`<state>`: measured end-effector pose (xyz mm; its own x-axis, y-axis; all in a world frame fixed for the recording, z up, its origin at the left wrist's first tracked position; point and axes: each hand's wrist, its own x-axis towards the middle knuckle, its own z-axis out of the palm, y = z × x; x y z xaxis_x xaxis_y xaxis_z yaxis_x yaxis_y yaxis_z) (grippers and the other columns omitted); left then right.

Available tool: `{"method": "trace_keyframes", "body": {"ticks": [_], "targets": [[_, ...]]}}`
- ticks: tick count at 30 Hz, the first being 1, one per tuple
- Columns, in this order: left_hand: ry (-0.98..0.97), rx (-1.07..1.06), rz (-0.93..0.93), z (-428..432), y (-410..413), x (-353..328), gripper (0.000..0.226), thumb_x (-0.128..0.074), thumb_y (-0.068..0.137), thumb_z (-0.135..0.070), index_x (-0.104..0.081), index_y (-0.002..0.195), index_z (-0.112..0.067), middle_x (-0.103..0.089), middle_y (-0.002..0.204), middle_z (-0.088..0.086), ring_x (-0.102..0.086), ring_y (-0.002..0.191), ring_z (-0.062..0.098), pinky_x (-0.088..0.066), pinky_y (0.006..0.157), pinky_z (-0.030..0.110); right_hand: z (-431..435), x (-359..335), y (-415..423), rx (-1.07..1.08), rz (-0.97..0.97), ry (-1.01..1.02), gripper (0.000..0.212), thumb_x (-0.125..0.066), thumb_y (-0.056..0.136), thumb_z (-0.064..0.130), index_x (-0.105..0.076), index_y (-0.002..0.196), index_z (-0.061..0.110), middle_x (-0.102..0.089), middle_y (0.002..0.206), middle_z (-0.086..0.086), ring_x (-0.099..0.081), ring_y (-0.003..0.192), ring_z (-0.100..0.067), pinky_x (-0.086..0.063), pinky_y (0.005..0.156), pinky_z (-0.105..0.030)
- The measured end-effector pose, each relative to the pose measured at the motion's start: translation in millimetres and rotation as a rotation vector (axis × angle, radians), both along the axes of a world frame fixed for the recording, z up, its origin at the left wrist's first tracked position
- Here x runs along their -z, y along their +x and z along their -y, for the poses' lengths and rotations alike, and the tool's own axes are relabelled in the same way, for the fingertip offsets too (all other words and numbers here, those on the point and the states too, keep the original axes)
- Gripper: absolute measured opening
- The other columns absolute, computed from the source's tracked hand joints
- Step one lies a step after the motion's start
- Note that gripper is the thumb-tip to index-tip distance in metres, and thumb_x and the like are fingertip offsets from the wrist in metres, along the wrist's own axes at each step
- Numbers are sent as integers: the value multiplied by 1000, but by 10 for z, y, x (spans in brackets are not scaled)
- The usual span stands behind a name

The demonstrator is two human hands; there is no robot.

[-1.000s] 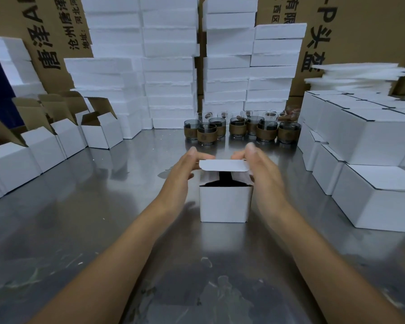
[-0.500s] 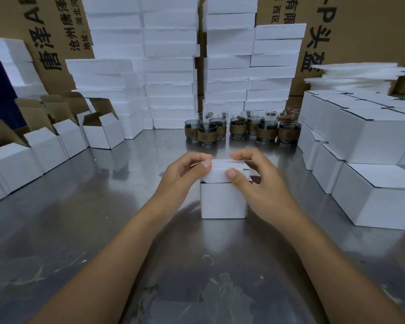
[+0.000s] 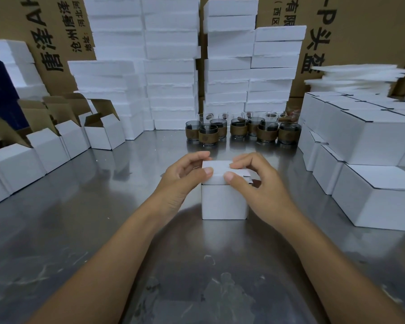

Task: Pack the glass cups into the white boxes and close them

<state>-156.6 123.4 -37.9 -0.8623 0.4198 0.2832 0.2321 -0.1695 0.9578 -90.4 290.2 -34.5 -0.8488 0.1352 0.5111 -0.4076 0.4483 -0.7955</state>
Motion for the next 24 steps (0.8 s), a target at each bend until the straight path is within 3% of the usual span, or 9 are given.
{"method": "trace_keyframes", "body": {"ticks": [1, 3, 5, 9, 15, 20, 22, 24], "targets": [[13, 31, 25, 1, -12, 8, 44, -70, 70, -26, -63, 113, -24, -68, 108, -4, -63, 102, 11, -47, 96, 27, 7, -9, -7, -9, 3, -44, 5, -59, 89, 29, -59, 85, 25, -56, 105, 15, -51, 96, 10, -39, 73, -6], [18, 82, 71, -4, -29, 11, 46, -68, 70, -26, -61, 115, -27, -69, 104, -8, -64, 96, 5, -49, 86, 19, 20, -25, -31, -27, -15, -158, 22, -49, 96, 17, -62, 79, 22, -58, 103, 8, -52, 92, 8, -37, 77, -8], [19, 110, 109, -9, -41, 12, 52, -72, 66, -29, -60, 117, -28, -68, 104, -9, -64, 94, 4, -48, 83, 18, 24, -43, -44, -39, -9, -220, 29, -45, 95, 6, -64, 78, 22, -59, 102, 3, -53, 92, 3, -37, 79, -7], [28, 146, 121, -5, -50, 15, 64, -74, 58, -33, -58, 119, -25, -69, 110, -10, -64, 100, 5, -49, 81, 17, 9, -27, -56, -80, 79, -282, 33, -42, 95, 6, -61, 92, 33, -58, 100, 11, -54, 75, 12, -41, 64, -6], [2, 170, 110, 3, -66, 18, 62, -73, 62, -19, -54, 121, -24, -70, 107, -11, -63, 102, 5, -48, 82, 17, 7, -55, -58, -83, 108, -277, 38, -41, 94, 1, -57, 99, 34, -56, 100, 15, -54, 73, 17, -41, 59, -3], [-13, 139, 105, -1, -49, 49, 68, -77, 59, -29, -53, 124, -26, -67, 115, -8, -59, 112, 10, -45, 92, 21, 20, -5, -45, 99, 34, -167, 21, -49, 95, 15, -57, 96, 35, -57, 102, 18, -54, 91, 8, -43, 68, -10], [-31, 94, 100, -11, -48, 74, 75, -78, 56, -40, -51, 125, -29, -62, 124, -5, -55, 118, 12, -41, 103, 28, 29, 22, -31, 200, -3, -64, 8, -51, 95, 26, -58, 95, 29, -55, 103, 13, -52, 92, 6, -40, 70, -10], [-66, 45, 103, -20, -58, 98, 80, -77, 55, -49, -48, 128, -31, -58, 129, -3, -53, 121, 15, -36, 109, 38, 49, 50, -4, 212, 1, 15, 14, -52, 90, 38, -57, 98, 28, -51, 106, 14, -49, 96, 6, -38, 73, -8]]}}
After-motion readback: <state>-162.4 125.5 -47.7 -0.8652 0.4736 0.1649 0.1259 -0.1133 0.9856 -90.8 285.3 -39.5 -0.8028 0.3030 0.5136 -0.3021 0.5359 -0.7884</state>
